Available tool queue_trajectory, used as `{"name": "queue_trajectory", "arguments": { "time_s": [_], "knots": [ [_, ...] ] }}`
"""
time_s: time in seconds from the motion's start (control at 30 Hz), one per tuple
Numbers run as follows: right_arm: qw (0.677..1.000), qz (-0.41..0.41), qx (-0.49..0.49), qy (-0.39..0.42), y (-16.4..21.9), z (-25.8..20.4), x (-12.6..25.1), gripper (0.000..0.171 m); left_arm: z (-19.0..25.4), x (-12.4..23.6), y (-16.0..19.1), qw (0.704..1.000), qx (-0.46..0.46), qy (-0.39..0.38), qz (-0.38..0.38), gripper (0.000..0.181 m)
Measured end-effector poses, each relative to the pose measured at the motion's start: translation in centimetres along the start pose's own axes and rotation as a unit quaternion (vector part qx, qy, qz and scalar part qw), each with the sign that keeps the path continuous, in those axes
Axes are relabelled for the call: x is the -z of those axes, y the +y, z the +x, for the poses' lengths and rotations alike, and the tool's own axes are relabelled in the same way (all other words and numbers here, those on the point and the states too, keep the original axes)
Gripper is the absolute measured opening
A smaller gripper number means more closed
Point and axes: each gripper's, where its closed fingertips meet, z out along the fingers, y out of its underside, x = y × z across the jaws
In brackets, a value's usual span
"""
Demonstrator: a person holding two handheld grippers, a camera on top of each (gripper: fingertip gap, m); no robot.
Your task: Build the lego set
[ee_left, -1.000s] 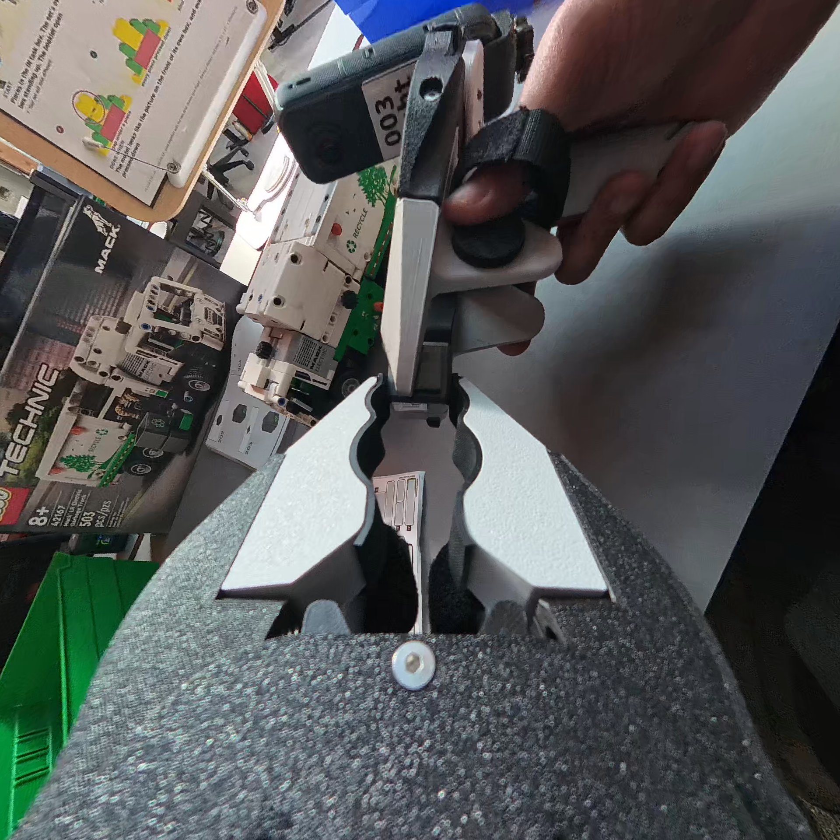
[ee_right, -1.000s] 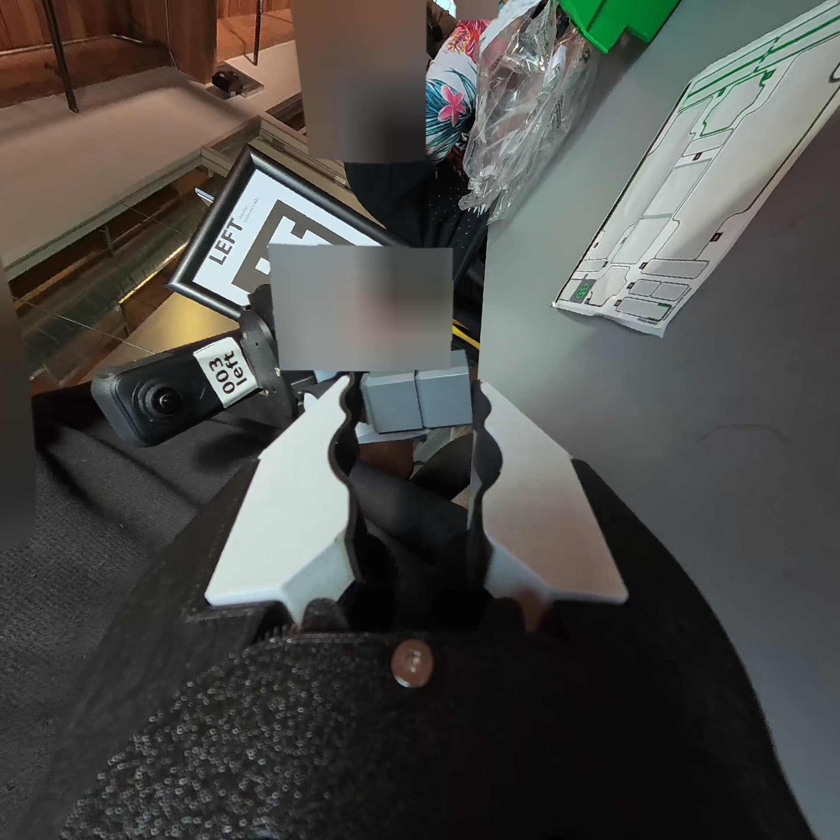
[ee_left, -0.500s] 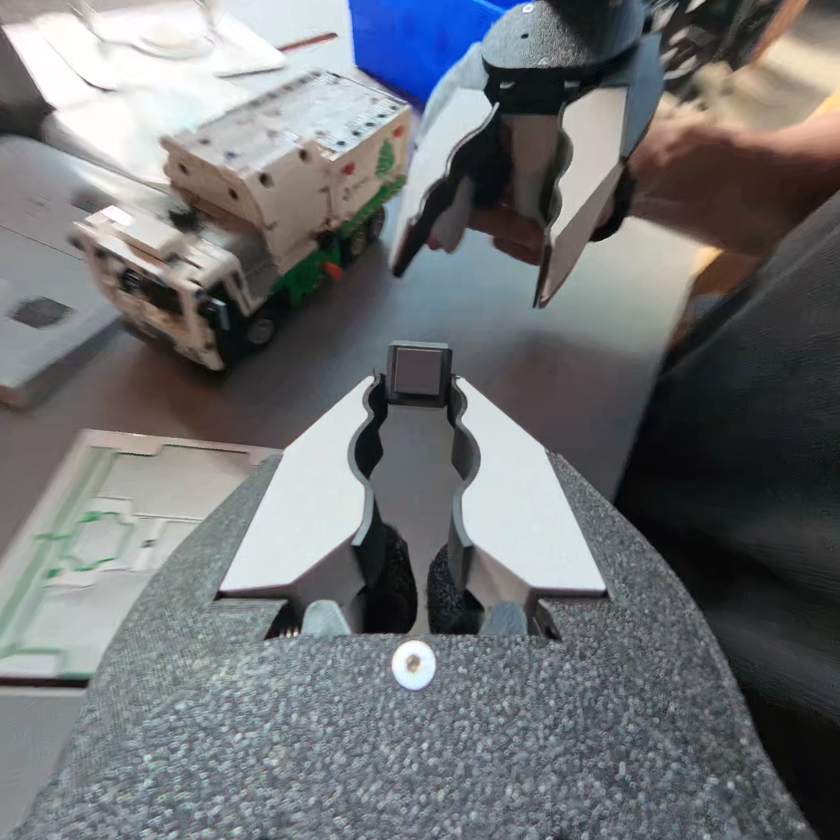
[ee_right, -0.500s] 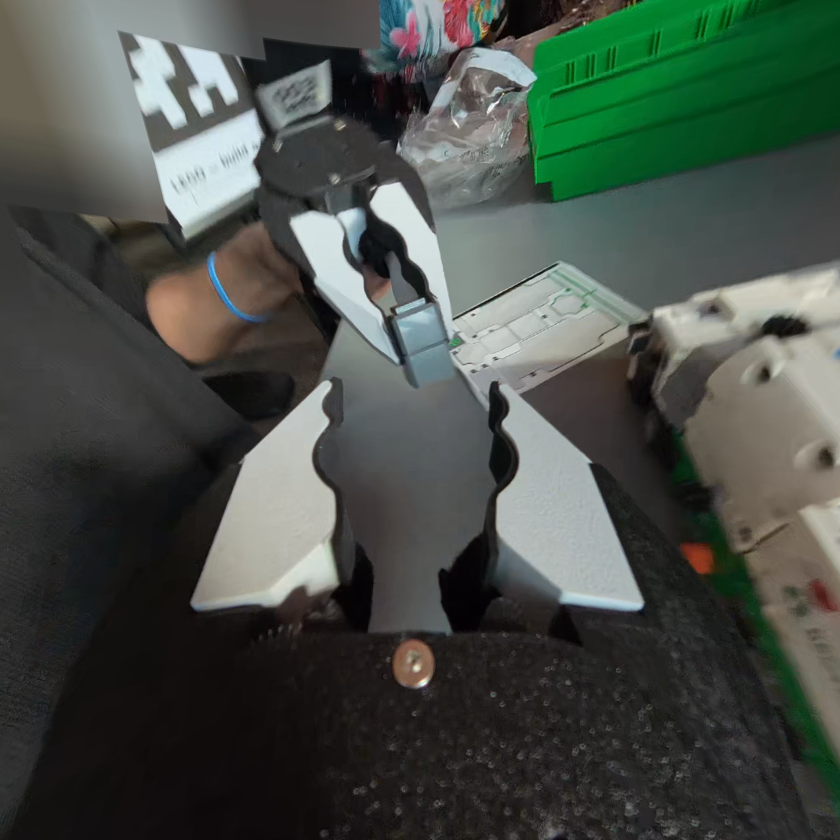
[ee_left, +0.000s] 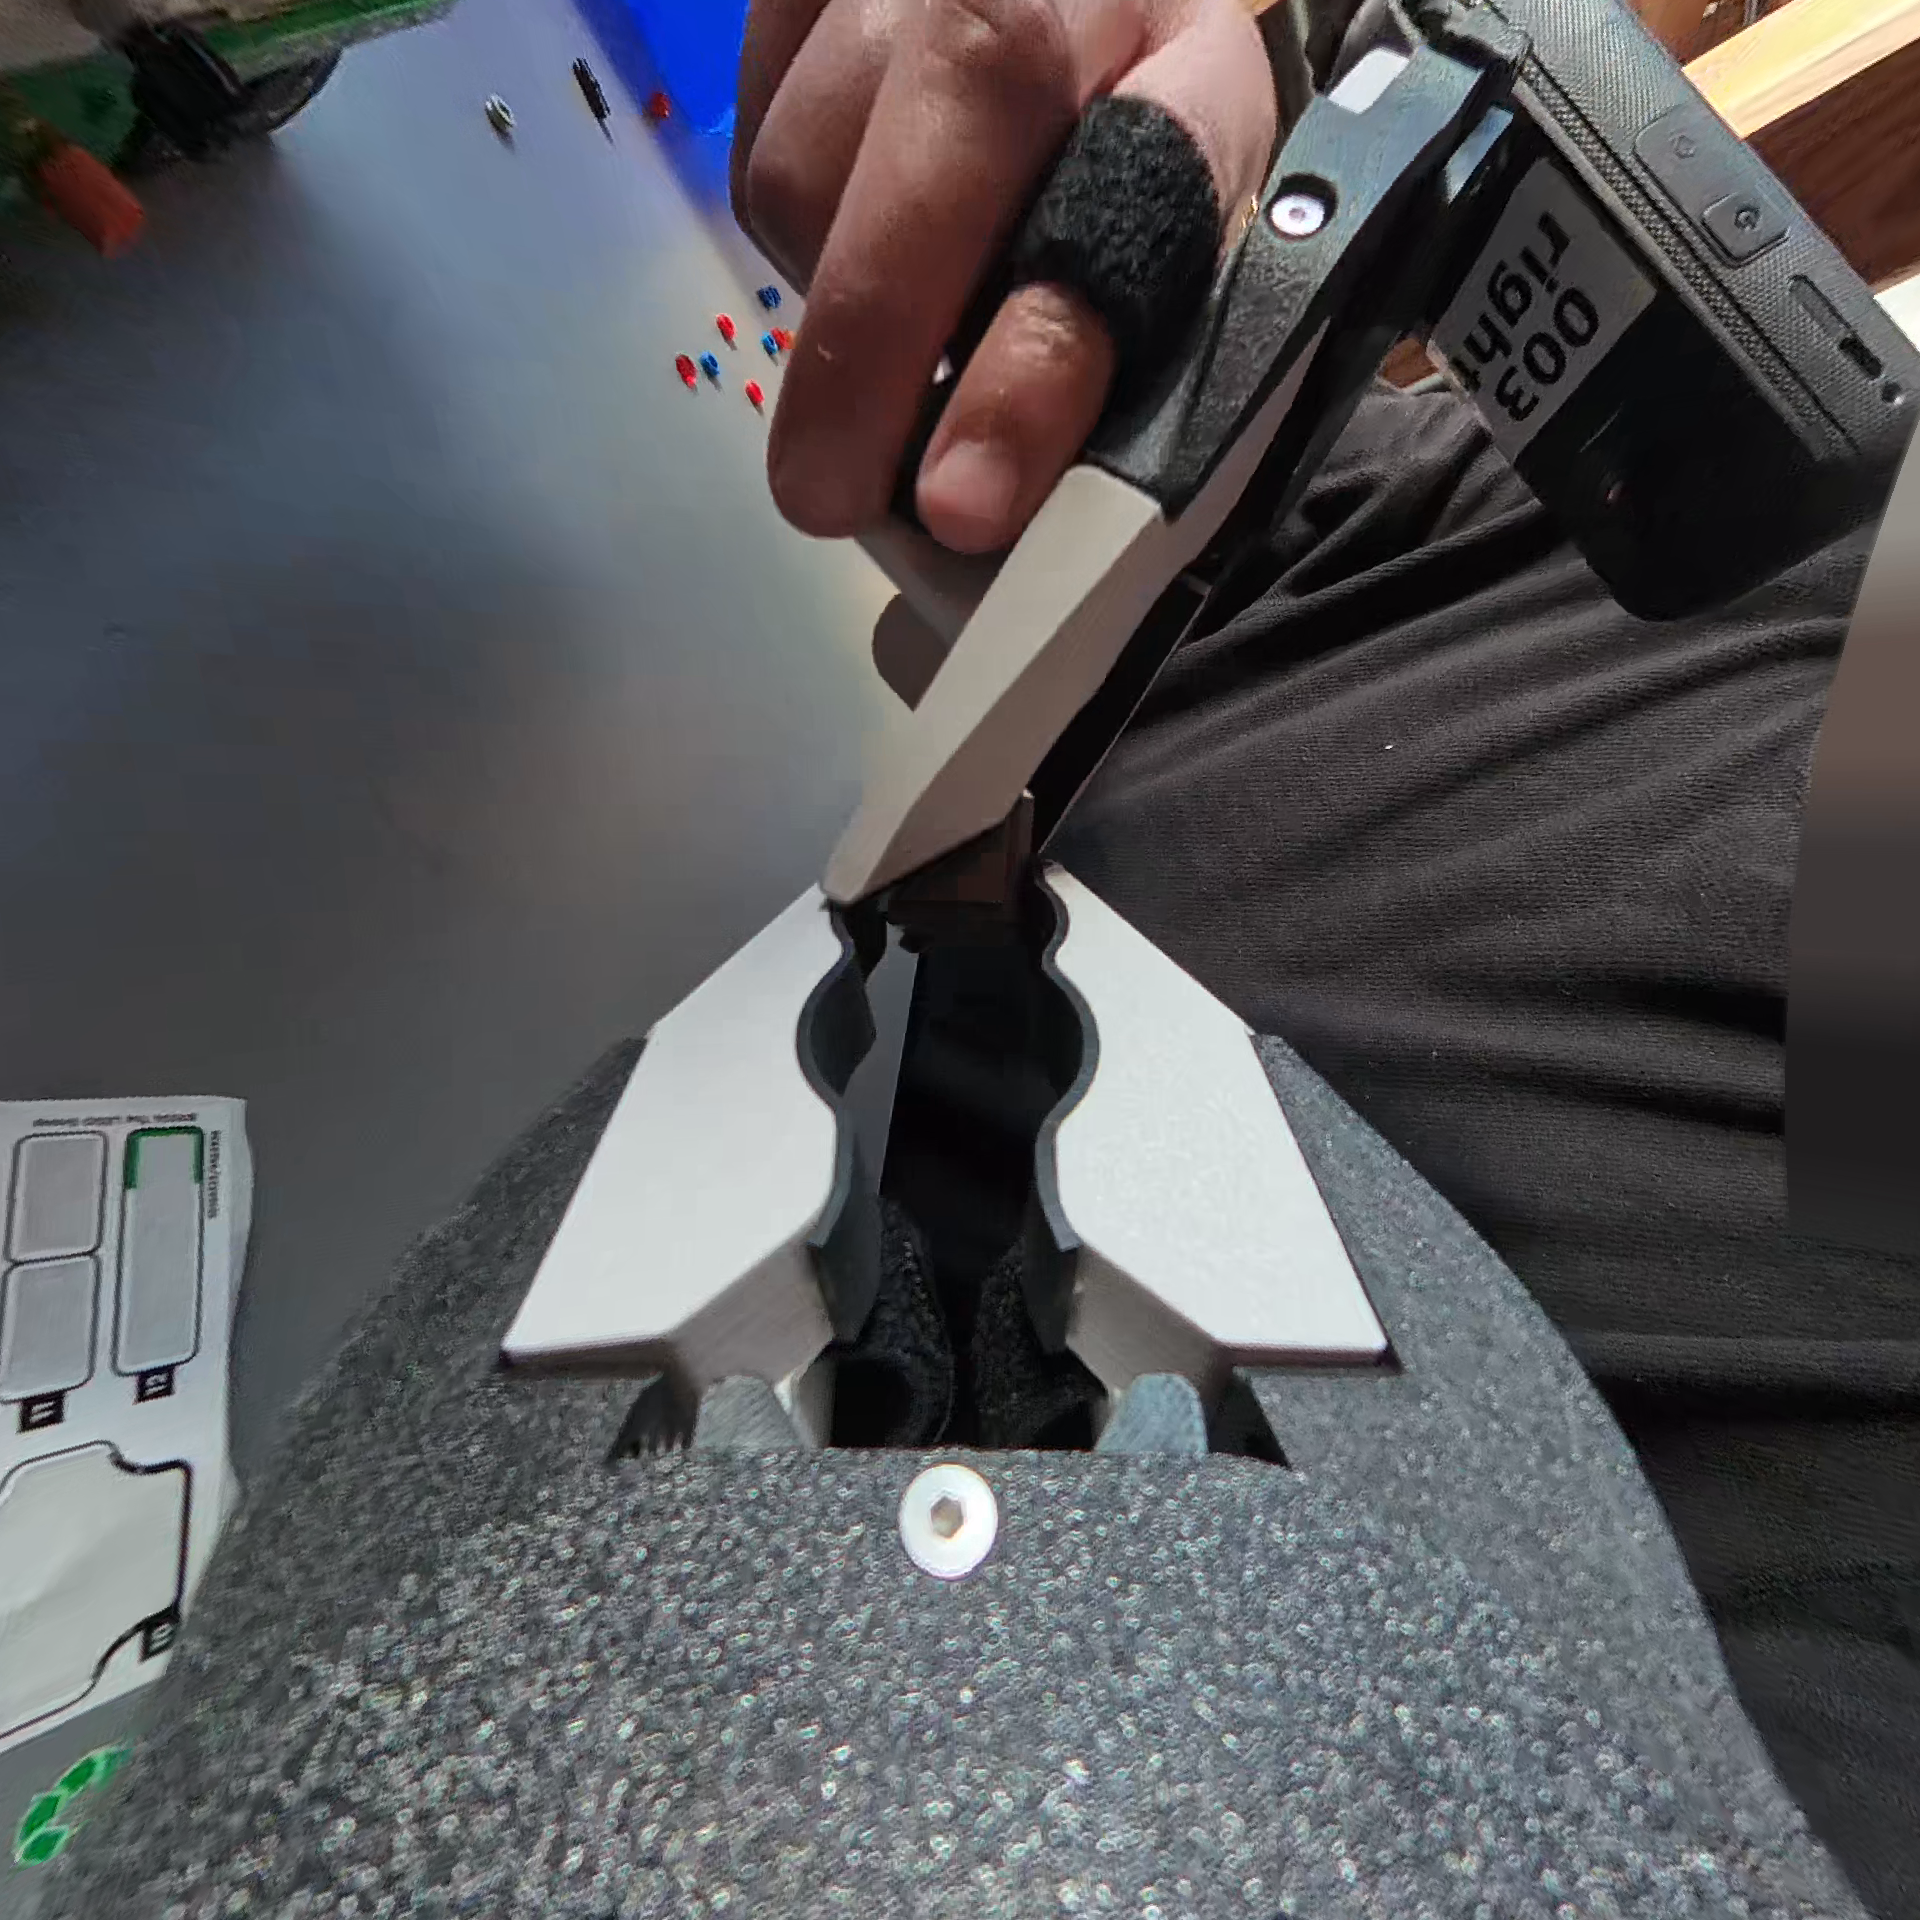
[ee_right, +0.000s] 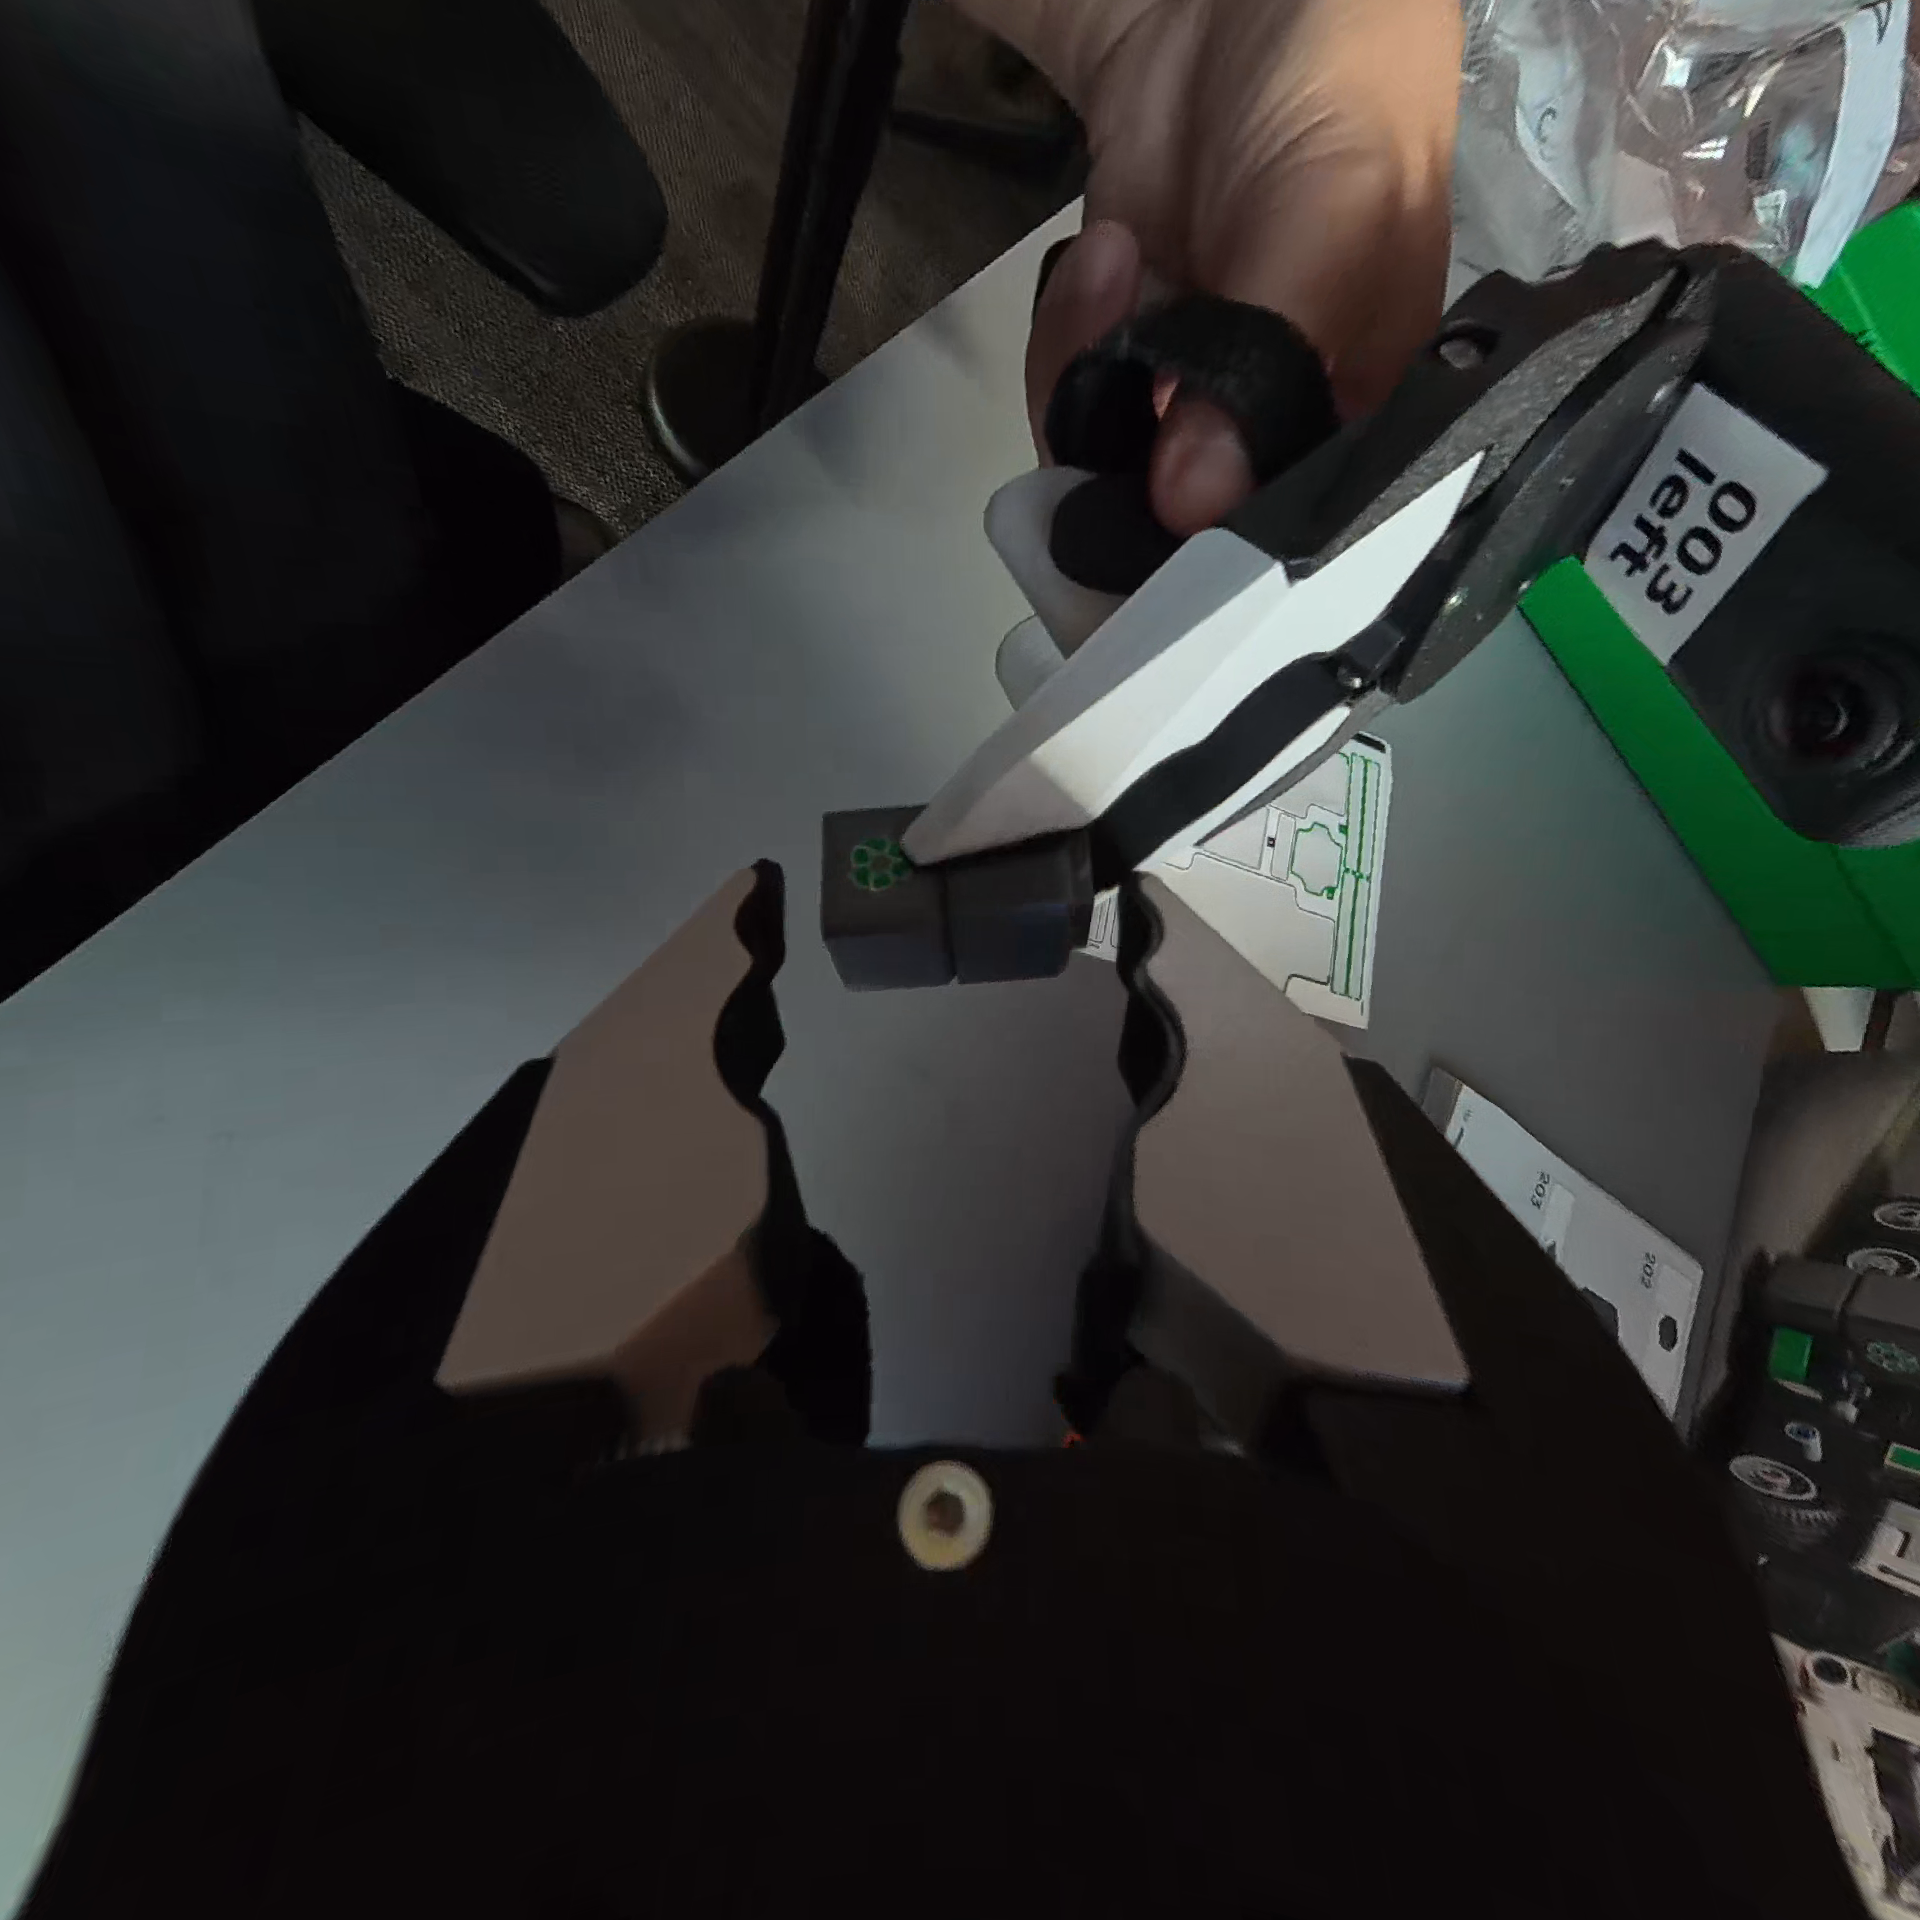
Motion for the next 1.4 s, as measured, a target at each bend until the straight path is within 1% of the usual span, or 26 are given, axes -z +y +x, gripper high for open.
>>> {"name": "queue_trajectory", "arguments": {
  "time_s": [0.03,0.1,0.2,0.3,0.43,0.47,0.5,0.57,0.67,0.73,0.8,0.83,0.9,0.93,1.0,1.07,1.13,1.17,1.23,1.3,1.4],
  "knots": [
    [1.0,0.01,0.004,0.0,-0.2,-0.1,0.0,0.057,0.1,-0.2,0.2,1.0,-0.001,0.0,-0.012,0.025],
    [1.0,0.023,0.01,-0.001,-0.4,-0.2,0.2,0.053,0.4,-0.5,0.6,1.0,-0.002,-0.001,-0.029,0.025],
    [0.998,0.062,0.025,0.02,-1.1,-0.1,0.7,0.045,0.9,-0.3,0.5,0.999,-0.007,0.006,-0.035,0.025],
    [0.997,0.07,0.026,0.02,-1.1,-0.5,0.7,0.045,1.0,-0.6,0.8,0.998,-0.02,-0.006,-0.058,0.025],
    [0.995,0.094,-0.02,0.006,-1.0,-0.5,1.2,0.045,1.2,-0.9,0.4,0.999,-0.01,0.015,-0.046,0.025],
    [0.994,0.099,-0.03,0.021,-0.9,-0.1,1.3,0.045,1.2,-0.8,0.0,0.999,-0.008,0.02,-0.033,0.025],
    [0.991,0.111,-0.044,0.054,-0.8,0.8,1.7,0.045,1.2,-0.5,-0.8,1.0,-0.008,0.024,-0.006,0.025],
    [0.98,0.14,-0.077,0.115,-0.6,2.4,2.4,0.045,1.3,0.3,-2.8,0.998,-0.021,0.017,0.065,0.025],
    [0.965,0.167,-0.111,0.169,-0.8,3.4,3.3,0.045,1.6,1.2,-4.1,0.984,-0.113,-0.029,0.139,0.029],
    [0.96,0.175,-0.127,0.177,-0.9,3.5,3.4,0.046,1.5,1.8,-4.4,0.964,-0.182,-0.08,0.174,0.034],
    [0.951,0.196,-0.126,0.203,-1.3,3.9,3.9,0.046,2.1,1.9,-4.5,0.952,-0.215,-0.093,0.196,0.038],
    [0.945,0.204,-0.112,0.232,-1.5,4.3,4.4,0.045,2.4,1.8,-4.4,0.953,-0.209,-0.087,0.2,0.04],
    [0.952,0.179,-0.084,0.235,-1.3,3.8,3.9,0.045,2.7,1.7,-4.6,0.958,-0.176,-0.069,0.217,0.04],
    [0.955,0.157,-0.073,0.241,-1.1,3.7,3.5,0.046,2.9,1.7,-4.7,0.958,-0.163,-0.055,0.229,0.043],
    [0.953,0.15,-0.051,0.259,-1.1,3.7,3.6,0.046,2.4,1.5,-4.6,0.962,-0.129,-0.053,0.233,0.027],
    [0.952,0.151,-0.054,0.26,-1.1,3.6,3.4,0.046,2.2,1.3,-4.5,0.964,-0.107,-0.039,0.241,0.024],
    [0.958,0.149,-0.062,0.239,-0.9,3.2,3.0,0.046,1.7,1.2,-4.2,0.968,-0.079,-0.03,0.235,0.024],
    [0.962,0.141,-0.074,0.223,-0.5,3.0,2.7,0.046,1.4,1.1,-4.0,0.971,-0.069,-0.035,0.228,0.024],
    [0.972,0.104,-0.09,0.191,0.1,2.6,1.9,0.055,0.5,0.8,-3.5,0.975,-0.052,-0.06,0.207,0.024],
    [0.981,0.063,-0.082,0.167,0.6,2.2,1.2,0.054,0.1,0.7,-3.3,0.978,-0.042,-0.082,0.187,0.025],
    [0.986,0.009,-0.061,0.157,1.2,1.9,0.6,0.051,-0.5,0.5,-3.0,0.979,-0.036,-0.123,0.161,0.025]
  ]
}}
